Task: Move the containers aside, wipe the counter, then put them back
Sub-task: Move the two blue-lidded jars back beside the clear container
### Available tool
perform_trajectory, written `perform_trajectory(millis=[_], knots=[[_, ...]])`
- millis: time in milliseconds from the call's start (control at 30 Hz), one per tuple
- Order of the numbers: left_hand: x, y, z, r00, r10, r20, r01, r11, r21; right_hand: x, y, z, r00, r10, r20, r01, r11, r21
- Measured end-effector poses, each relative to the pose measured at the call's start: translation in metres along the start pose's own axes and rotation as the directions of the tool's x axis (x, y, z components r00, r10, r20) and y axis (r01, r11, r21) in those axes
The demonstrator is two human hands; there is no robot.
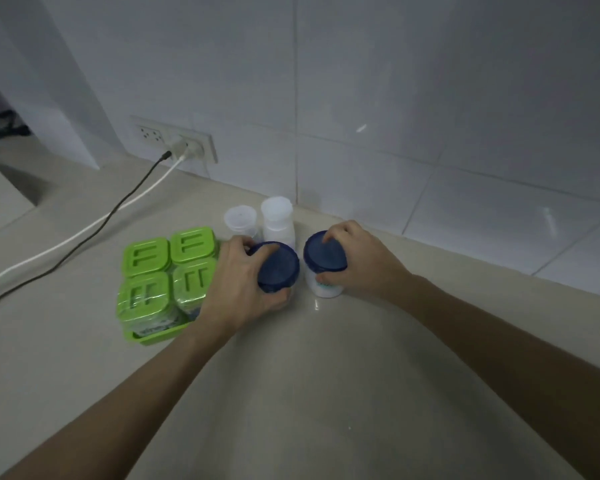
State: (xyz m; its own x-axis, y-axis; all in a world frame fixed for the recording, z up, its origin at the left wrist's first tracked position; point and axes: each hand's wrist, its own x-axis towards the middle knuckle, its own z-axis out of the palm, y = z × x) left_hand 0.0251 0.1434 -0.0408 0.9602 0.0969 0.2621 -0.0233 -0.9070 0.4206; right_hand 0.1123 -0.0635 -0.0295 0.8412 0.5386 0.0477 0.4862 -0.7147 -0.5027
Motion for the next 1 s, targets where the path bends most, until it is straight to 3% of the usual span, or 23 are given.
perform_trajectory(millis=[167,433,533,667,867,1000], knots=[[0.003,0.048,0.019,0.993,0.108,0.053,-0.102,0.99,-0.1,-0.038,0.057,-0.053,0.983,0.176,-0.05,-0.175,0.984,0.019],[0.022,0.198,0.107,0.967,0.229,0.107,-0.178,0.918,-0.354,-0.152,0.173,-0.134,0.906,0.408,-0.11,-0.423,0.881,-0.214],[0.029,0.251,0.139,0.958,0.274,0.085,-0.225,0.901,-0.372,-0.179,0.203,-0.151,0.891,0.418,-0.177,-0.454,0.827,-0.331],[0.04,0.313,0.174,0.954,0.29,0.082,-0.245,0.906,-0.346,-0.207,0.242,-0.166,0.848,0.445,-0.287,-0.527,0.767,-0.366],[0.057,0.357,0.204,0.98,0.179,0.087,-0.148,0.948,-0.281,-0.221,0.273,-0.178,0.892,0.35,-0.286,-0.448,0.761,-0.469],[0.056,0.371,0.209,0.967,0.215,0.136,-0.165,0.938,-0.304,-0.222,0.277,-0.182,0.918,0.3,-0.257,-0.394,0.755,-0.524]])
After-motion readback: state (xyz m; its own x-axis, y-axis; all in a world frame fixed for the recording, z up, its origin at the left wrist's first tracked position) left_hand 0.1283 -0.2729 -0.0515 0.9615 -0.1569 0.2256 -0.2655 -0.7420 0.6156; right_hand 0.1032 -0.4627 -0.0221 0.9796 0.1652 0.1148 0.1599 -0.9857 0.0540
